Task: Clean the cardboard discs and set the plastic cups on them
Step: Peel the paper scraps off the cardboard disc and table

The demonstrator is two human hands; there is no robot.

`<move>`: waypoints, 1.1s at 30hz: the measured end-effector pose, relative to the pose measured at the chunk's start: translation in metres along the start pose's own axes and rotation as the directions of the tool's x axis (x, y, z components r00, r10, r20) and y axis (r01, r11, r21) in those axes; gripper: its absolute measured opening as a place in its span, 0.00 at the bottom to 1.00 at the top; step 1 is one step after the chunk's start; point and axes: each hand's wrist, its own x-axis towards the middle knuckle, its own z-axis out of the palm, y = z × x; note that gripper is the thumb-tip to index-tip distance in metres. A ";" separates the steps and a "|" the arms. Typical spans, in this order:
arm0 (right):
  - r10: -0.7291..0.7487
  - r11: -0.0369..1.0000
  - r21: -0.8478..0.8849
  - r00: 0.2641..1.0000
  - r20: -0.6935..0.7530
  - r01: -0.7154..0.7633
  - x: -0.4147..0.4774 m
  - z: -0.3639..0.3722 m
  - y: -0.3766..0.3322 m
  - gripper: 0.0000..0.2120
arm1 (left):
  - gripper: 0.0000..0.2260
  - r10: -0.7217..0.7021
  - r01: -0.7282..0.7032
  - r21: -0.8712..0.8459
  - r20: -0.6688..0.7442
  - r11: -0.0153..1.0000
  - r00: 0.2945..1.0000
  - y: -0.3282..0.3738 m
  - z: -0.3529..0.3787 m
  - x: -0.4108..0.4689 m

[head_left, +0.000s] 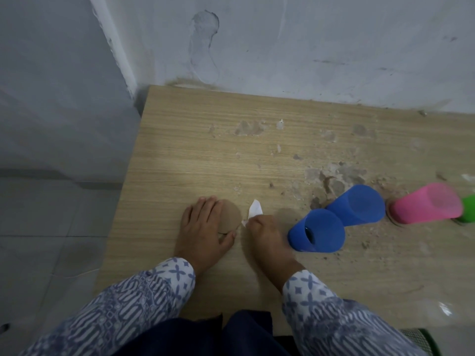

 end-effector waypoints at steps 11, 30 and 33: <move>0.129 0.992 0.025 0.991 -0.048 -0.127 0.025 -0.002 0.000 0.11 | 0.33 0.005 -0.005 0.009 0.005 1.000 1.000 0.000 -0.001 0.001; -0.012 1.000 -0.004 0.993 -0.121 0.012 -0.033 0.020 0.002 0.17 | 0.33 0.011 -0.011 0.020 -0.006 1.000 1.000 0.000 0.001 0.002; 0.102 0.987 0.135 0.986 -0.132 -0.084 -0.022 0.013 0.008 0.16 | 0.33 0.007 -0.007 0.023 -0.003 1.000 1.000 0.000 0.001 0.002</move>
